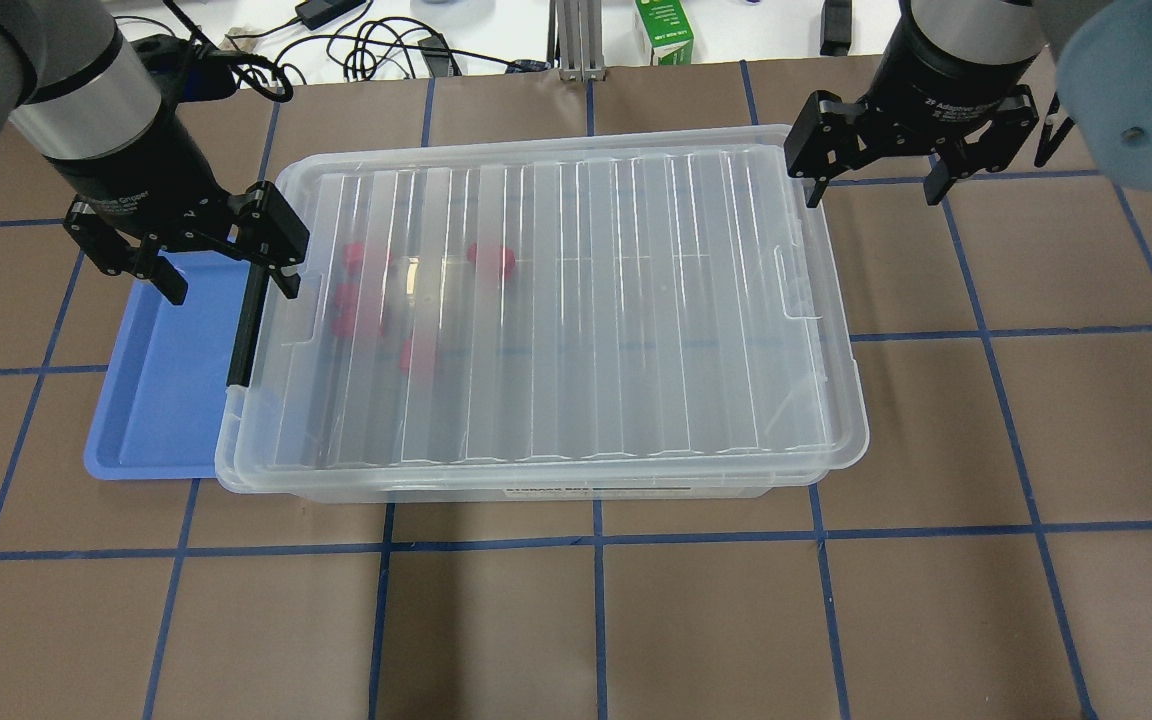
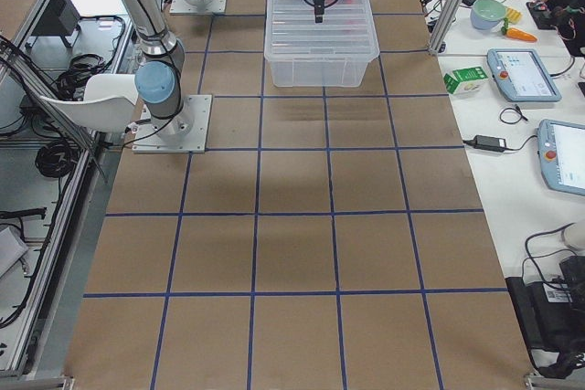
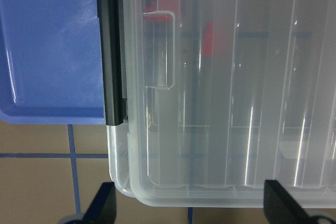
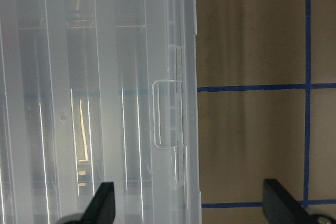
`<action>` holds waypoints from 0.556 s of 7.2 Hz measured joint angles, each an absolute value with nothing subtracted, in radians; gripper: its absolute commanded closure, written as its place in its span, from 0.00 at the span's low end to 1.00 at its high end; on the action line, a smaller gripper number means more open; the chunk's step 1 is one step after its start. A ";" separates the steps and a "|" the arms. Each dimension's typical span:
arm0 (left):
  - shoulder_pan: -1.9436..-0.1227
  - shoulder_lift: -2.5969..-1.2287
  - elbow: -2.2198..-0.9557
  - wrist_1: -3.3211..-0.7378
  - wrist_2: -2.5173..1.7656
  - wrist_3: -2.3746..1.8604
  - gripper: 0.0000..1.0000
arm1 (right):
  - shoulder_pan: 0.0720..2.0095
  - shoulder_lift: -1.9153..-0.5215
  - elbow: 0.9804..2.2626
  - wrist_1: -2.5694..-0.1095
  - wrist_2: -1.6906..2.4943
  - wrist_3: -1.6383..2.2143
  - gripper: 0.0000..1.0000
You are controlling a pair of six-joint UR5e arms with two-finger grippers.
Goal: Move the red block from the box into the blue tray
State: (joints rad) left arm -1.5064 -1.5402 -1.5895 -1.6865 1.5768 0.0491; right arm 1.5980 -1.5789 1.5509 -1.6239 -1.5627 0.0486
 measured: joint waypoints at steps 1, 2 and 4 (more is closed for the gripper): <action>-1.506 -1.540 -1.589 -1.686 1.573 0.049 0.00 | 1.597 -1.575 1.565 -1.626 -1.562 0.022 0.00; -1.506 -1.540 -1.589 -1.686 1.571 0.048 0.00 | 1.595 -1.560 1.595 -1.648 -1.568 -0.032 0.00; -1.506 -1.540 -1.590 -1.687 1.570 0.048 0.00 | 1.586 -1.510 1.673 -1.772 -1.615 -0.091 0.00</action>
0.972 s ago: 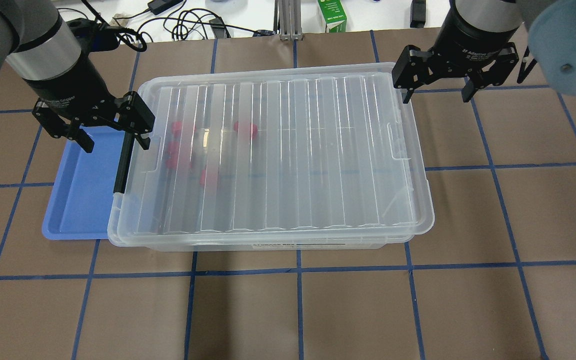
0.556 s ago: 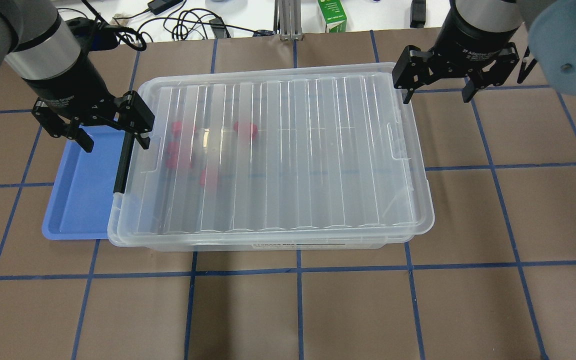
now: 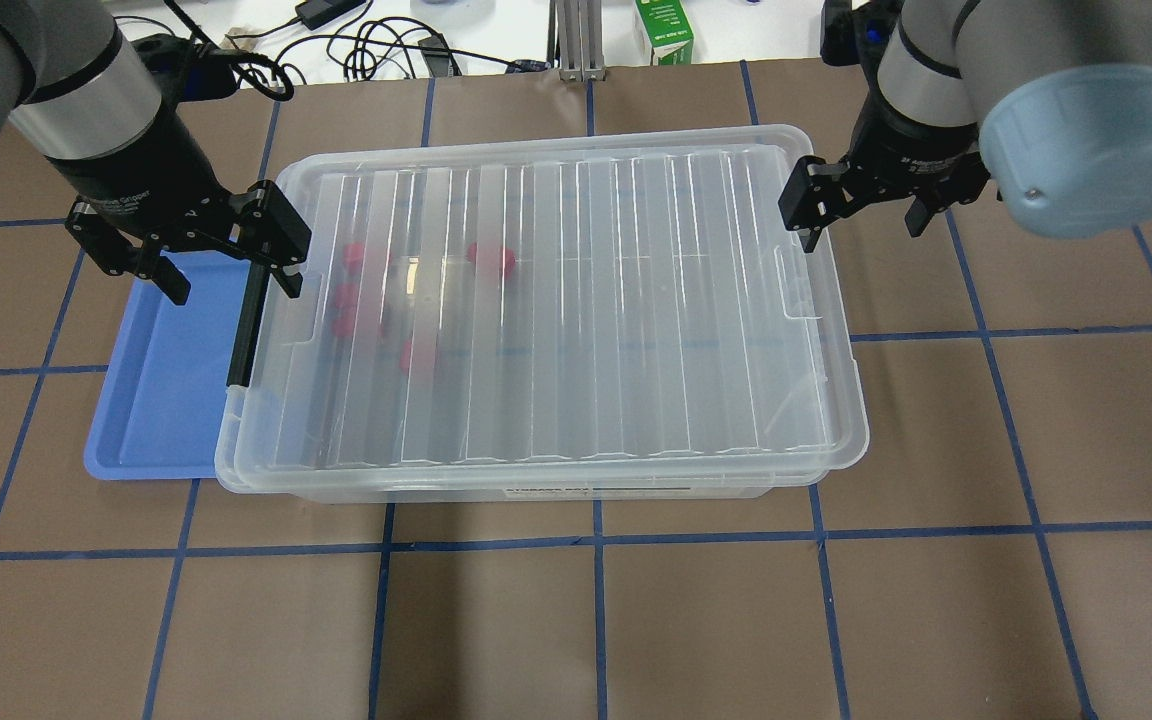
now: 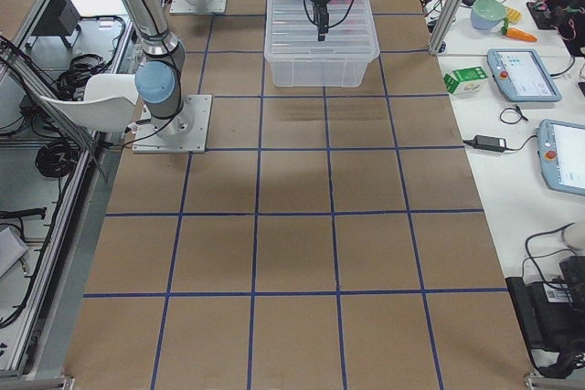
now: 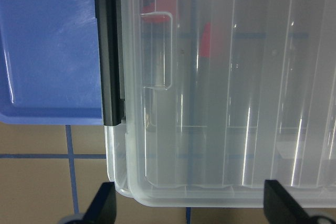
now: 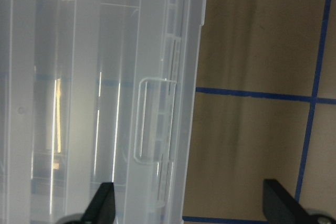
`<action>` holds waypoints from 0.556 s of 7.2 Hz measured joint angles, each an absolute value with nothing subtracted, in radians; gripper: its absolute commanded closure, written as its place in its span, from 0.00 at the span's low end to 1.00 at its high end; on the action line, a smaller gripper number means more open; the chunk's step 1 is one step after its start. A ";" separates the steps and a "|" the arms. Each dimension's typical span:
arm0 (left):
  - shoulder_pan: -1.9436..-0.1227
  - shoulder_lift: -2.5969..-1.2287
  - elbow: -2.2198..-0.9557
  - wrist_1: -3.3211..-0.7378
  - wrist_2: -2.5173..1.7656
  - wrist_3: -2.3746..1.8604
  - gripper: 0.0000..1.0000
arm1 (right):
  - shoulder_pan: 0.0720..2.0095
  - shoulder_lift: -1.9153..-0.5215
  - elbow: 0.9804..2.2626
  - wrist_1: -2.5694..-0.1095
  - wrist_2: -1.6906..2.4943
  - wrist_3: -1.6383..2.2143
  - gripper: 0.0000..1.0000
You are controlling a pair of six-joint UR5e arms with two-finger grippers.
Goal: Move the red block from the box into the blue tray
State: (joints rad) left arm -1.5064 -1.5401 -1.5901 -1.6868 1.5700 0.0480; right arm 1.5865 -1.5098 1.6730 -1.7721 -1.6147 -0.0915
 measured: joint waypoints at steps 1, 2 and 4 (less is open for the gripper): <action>-1.506 -1.540 -1.591 -1.687 1.570 0.048 0.00 | 1.573 -1.480 1.700 -1.818 -1.625 -0.099 0.00; -1.506 -1.540 -1.591 -1.686 1.570 0.048 0.00 | 1.560 -1.458 1.716 -1.851 -1.625 -0.099 0.00; -1.506 -1.540 -1.591 -1.687 1.571 0.048 0.00 | 1.551 -1.444 1.750 -1.884 -1.619 -0.097 0.00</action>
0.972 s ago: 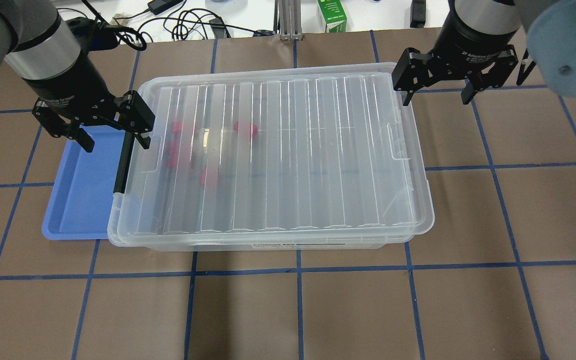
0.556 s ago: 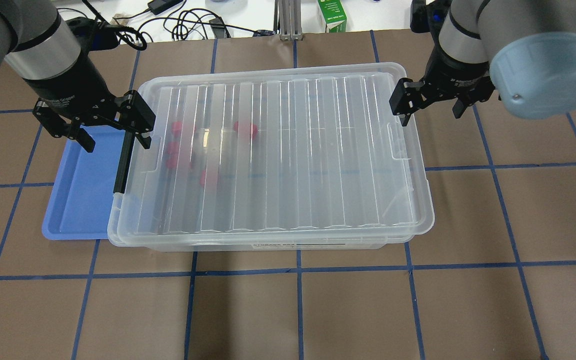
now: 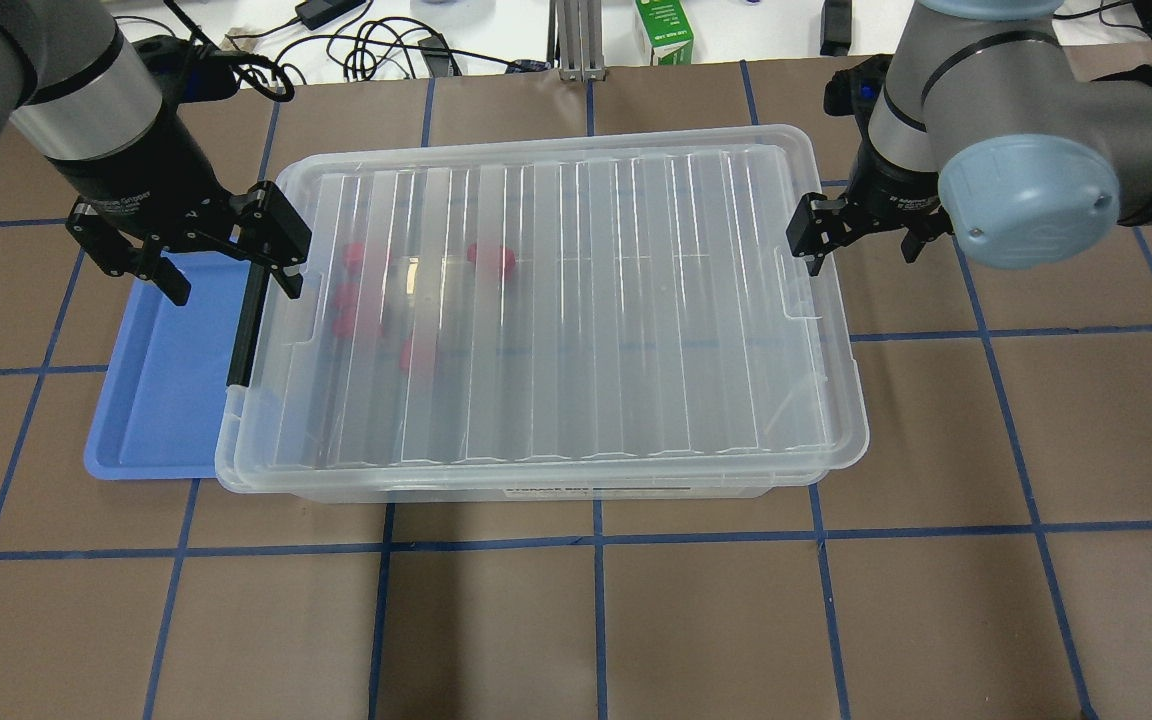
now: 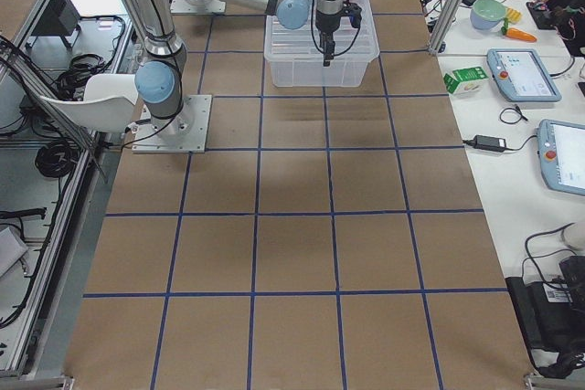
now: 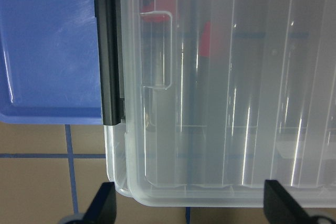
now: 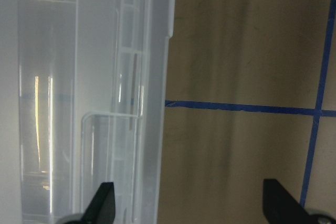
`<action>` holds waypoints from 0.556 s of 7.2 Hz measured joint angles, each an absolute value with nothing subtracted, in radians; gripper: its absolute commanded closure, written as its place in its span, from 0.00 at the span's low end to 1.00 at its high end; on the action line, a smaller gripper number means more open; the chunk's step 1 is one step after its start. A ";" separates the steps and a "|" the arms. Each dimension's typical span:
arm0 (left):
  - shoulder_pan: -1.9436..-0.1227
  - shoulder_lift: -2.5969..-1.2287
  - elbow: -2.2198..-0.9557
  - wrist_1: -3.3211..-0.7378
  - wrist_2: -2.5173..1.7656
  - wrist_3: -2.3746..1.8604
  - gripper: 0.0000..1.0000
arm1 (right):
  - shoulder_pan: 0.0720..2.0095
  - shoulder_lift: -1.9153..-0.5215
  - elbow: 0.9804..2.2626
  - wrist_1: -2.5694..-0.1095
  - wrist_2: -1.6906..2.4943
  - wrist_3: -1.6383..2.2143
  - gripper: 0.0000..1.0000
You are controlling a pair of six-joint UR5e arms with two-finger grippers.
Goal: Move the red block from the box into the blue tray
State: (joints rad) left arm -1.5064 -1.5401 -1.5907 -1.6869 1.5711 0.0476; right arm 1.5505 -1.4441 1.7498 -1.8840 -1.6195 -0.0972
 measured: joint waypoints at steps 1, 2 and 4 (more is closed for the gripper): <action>-1.506 -1.540 -1.591 -1.687 1.573 0.048 0.00 | 1.550 -1.443 1.769 -1.902 -1.619 -0.098 0.00; -1.506 -1.540 -1.591 -1.687 1.573 0.048 0.00 | 1.550 -1.443 1.783 -1.927 -1.620 -0.100 0.00; -1.506 -1.539 -1.589 -1.687 1.570 0.049 0.00 | 1.547 -1.440 1.792 -1.944 -1.623 -0.104 0.00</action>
State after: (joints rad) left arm -1.5063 -1.5388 -1.5886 -1.6867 1.5702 0.0486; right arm 1.5474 -1.4398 1.7921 -1.9443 -1.6231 -0.1038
